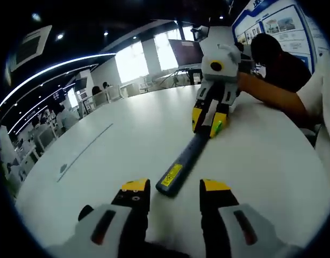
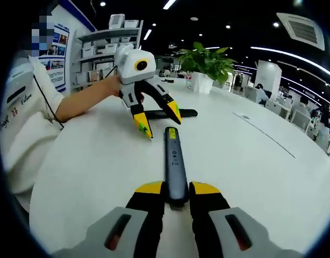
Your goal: Pflip the remote and laser pointer to the front side, press the buttons, and align them neatly on the table
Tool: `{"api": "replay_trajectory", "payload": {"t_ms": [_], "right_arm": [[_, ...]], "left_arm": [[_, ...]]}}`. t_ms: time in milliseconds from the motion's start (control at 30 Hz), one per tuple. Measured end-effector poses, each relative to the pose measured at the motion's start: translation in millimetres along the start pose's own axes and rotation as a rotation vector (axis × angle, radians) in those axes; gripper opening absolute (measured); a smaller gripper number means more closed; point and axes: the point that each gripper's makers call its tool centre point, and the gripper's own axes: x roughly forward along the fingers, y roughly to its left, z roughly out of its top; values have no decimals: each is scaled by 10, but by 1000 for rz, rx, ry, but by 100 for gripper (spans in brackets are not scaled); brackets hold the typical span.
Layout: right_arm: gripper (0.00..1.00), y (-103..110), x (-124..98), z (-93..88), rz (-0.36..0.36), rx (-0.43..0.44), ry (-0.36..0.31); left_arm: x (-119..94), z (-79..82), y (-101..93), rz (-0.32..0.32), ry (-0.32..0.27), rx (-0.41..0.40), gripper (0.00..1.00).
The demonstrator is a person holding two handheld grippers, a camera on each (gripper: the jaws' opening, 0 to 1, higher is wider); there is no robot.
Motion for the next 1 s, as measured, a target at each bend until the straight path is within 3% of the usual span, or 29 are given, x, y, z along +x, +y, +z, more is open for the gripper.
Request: {"api": "replay_trajectory", "payload": {"t_ms": [167, 300, 433, 700, 1000], "right_arm": [[21, -20, 15, 7, 7, 34, -6], [21, 29, 11, 11, 47, 104, -10], [21, 155, 15, 14, 107, 119, -2], [21, 141, 2, 20, 109, 148, -12], [21, 130, 1, 21, 98, 128, -9]], "left_arm": [[-2, -13, -13, -4, 13, 14, 38], [2, -39, 3, 5, 25, 15, 37], [-2, -31, 42, 13, 16, 4, 38], [11, -40, -98, -49, 11, 58, 23], [21, -42, -123, -53, 2, 46, 23]]}}
